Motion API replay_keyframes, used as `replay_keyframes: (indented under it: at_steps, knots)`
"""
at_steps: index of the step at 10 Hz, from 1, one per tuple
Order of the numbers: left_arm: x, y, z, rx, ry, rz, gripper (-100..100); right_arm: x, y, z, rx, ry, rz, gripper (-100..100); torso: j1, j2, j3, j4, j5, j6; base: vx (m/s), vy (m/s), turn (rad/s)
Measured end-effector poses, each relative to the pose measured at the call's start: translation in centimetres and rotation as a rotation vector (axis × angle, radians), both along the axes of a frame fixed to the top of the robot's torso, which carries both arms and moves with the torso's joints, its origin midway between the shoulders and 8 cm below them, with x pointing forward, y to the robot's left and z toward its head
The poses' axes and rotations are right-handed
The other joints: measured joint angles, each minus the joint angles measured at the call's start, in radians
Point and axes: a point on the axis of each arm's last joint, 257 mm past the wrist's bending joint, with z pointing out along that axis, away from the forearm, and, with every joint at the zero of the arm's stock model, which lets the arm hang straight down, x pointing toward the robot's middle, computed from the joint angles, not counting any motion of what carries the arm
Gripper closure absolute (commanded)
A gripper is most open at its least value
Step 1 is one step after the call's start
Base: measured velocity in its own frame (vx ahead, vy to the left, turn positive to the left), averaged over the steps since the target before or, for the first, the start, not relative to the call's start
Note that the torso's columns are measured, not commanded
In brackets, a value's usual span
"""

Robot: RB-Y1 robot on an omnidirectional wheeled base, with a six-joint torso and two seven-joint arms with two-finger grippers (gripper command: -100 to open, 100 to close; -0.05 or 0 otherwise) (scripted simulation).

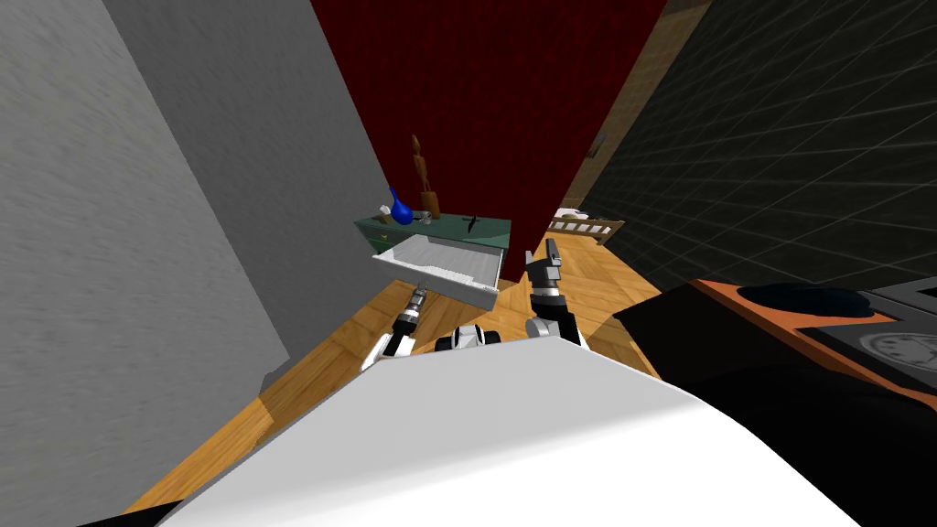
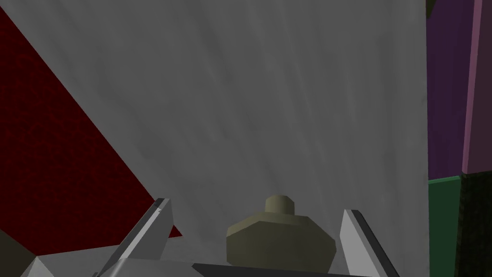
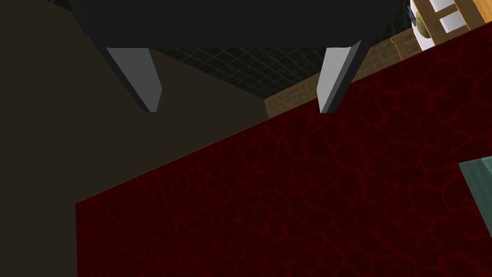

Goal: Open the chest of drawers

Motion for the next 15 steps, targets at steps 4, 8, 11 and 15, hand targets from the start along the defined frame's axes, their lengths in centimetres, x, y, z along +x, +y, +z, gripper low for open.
replay_keyframes:
  at_steps: [4, 8, 11, 15]
  knots:
    - [0.0, 0.7, 1.4, 0.000, 0.023, 0.006, -100, 0.0, 0.0, 0.0, 0.000, 0.000, 0.000, 0, 0.002, 0.013, 0.007, 0.009, -0.003, -0.001, -0.001, -0.022, -0.008]
    - [0.1, 1.0, 2.3, -0.002, 0.047, 0.009, -100, 0.0, 0.0, 0.0, 0.000, 0.000, 0.000, 0, -0.002, 0.019, 0.010, 0.016, -0.007, -0.002, -0.007, -0.008, -0.001]
    - [-0.1, 1.2, 1.5, 0.000, 0.068, 0.017, 0, 0.0, 0.0, 0.0, 0.000, 0.000, 0.000, 0, -0.001, 0.014, 0.008, 0.009, -0.003, 0.000, 0.004, 0.002, 0.000]
    - [-0.3, 1.6, 0.7, 0.003, 0.087, 0.025, 0, 0.0, 0.0, 0.0, 0.000, 0.000, 0.000, 0, 0.002, 0.007, 0.004, 0.003, 0.000, 0.000, 0.000, 0.000, 0.000]
